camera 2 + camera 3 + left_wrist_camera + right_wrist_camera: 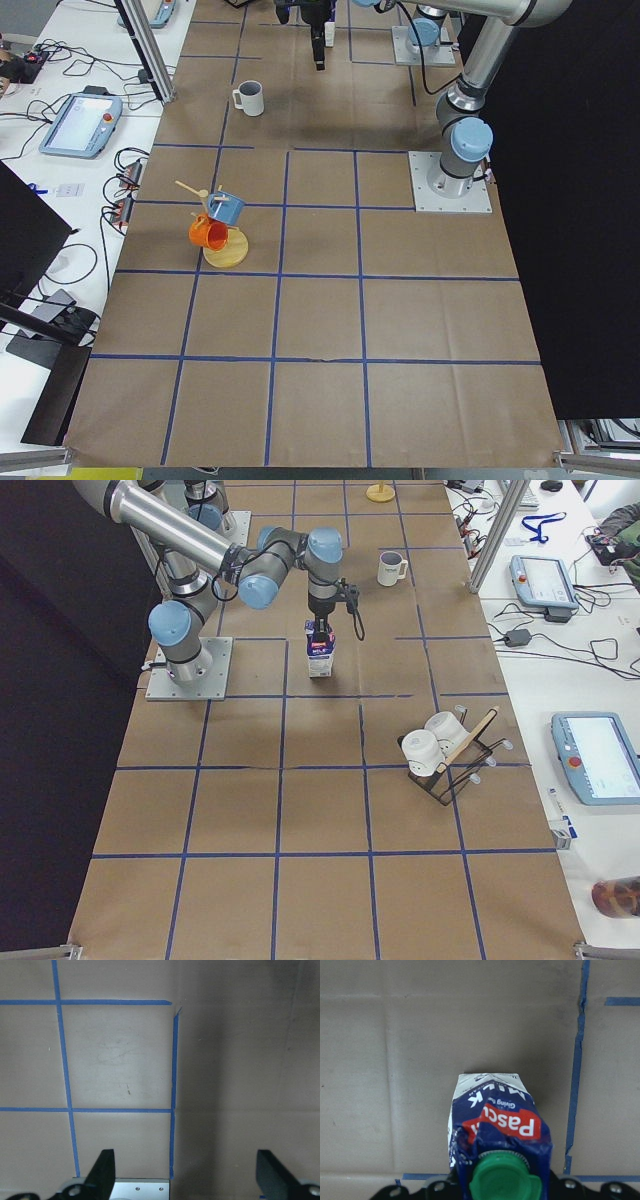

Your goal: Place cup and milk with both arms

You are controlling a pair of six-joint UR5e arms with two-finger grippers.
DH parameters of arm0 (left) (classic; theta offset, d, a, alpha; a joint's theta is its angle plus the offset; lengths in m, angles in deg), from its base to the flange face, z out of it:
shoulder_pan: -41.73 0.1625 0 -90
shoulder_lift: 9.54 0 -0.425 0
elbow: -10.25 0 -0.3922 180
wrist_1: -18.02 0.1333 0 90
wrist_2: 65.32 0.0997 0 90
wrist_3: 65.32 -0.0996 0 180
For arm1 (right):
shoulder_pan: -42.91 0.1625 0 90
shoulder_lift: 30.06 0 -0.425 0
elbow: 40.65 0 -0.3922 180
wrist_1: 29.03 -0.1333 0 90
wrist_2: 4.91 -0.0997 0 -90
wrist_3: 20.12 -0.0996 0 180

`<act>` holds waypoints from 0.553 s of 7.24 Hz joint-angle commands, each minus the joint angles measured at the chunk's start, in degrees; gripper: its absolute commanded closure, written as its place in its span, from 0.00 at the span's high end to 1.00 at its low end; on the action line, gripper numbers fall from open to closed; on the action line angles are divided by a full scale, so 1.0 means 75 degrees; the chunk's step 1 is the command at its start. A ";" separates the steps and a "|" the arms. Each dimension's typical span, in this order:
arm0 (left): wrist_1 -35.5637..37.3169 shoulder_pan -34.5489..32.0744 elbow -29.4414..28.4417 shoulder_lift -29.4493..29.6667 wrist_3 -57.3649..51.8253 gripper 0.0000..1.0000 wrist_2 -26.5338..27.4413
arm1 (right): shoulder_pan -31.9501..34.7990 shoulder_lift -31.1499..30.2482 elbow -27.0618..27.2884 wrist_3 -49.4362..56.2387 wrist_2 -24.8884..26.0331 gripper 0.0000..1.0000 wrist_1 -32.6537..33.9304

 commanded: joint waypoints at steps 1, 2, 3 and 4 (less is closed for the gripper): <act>0.0032 -0.0010 0.0009 0.0013 -0.0027 1.00 -0.0001 | 0.0012 -0.0063 -0.0464 0.0003 -0.0006 0.47 -0.0038; 0.0032 0.0002 0.0021 0.0001 -0.0027 1.00 -0.0001 | 0.0047 -0.0028 -0.1106 0.0003 -0.0006 0.47 -0.0665; 0.0032 0.0002 0.0021 0.0001 -0.0027 1.00 -0.0001 | 0.0059 0.0088 -0.1832 -0.0009 -0.0006 0.47 -0.1263; 0.0032 -0.0010 0.0021 0.0001 -0.0027 1.00 -0.0013 | 0.0233 0.0368 -0.2373 -0.0021 -0.0018 0.48 -0.1547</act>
